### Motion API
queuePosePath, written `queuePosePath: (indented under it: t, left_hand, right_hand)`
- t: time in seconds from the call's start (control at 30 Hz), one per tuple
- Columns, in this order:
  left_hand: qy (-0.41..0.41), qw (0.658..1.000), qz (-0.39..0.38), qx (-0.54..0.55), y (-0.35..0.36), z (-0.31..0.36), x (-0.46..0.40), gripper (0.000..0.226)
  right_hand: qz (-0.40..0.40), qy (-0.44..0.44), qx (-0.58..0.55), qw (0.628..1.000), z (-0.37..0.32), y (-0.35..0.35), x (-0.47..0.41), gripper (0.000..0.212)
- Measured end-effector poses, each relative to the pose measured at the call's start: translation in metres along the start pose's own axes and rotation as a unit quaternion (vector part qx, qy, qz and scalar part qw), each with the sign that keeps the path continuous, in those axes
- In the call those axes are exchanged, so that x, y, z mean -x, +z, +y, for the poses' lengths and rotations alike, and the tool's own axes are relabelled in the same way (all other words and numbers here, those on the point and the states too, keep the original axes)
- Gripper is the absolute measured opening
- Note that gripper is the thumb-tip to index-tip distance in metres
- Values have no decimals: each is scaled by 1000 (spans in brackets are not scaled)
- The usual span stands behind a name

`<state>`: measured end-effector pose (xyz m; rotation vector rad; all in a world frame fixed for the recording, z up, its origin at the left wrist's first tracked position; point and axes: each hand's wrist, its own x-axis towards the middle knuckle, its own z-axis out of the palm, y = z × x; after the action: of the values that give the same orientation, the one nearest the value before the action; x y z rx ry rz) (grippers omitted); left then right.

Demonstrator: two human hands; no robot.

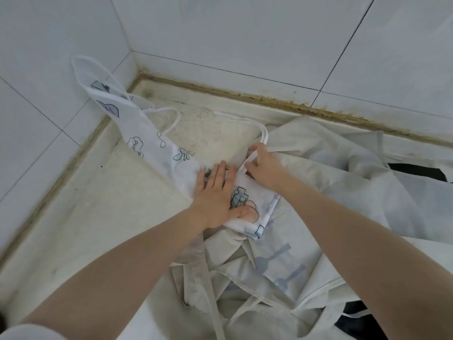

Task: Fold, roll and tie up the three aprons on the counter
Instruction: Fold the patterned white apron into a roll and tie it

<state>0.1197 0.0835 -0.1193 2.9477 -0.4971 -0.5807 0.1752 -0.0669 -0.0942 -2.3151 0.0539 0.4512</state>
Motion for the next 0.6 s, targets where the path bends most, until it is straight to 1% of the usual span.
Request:
queuePosePath:
  t: [0.07,0.1,0.13,0.17,0.23,0.3,0.33,0.4,0.47,0.5,0.57,0.6]
  left_hand:
    - [4,1000,3,18,1,-2,-1,100]
    - [9,999,9,38,1,-4,-2,94]
    - [19,998,14,65,0,-7,-2,87]
    - [33,994,21,100,-1,-10,-2,81]
    - [58,983,49,170,-5,-18,-1,71]
    - [71,968,104,215,-6,-25,6,64]
    - [63,964,150,212,-6,-28,10,60]
    - [3,947,261,185,-5,-35,19,51]
    - [-89,911,353,195,-7,-41,25,50]
    - [-140,888,386,209,-9,-45,26,51]
    - [-237,832,412,284,-14,-53,26,54]
    - [-265,800,405,356,-15,-57,25,57]
  right_hand:
    - [-61,-42,25,997,0,-2,9,74]
    - [-86,-63,58,993,-2,-1,14,85]
    - [-100,-74,94,988,-2,2,17,91]
    - [-100,-81,126,984,-2,6,19,92]
    - [-79,-75,176,978,-4,14,21,79]
    - [-70,-42,215,973,-9,19,21,60]
    - [-72,-21,228,971,-10,20,21,55]
    - [-70,12,237,969,-9,22,19,51]
    - [-56,41,247,967,-10,24,21,49]
    - [-45,55,263,962,-12,25,24,51]
    - [6,58,343,937,-21,28,31,65]
    - [40,41,383,922,-26,28,35,70]
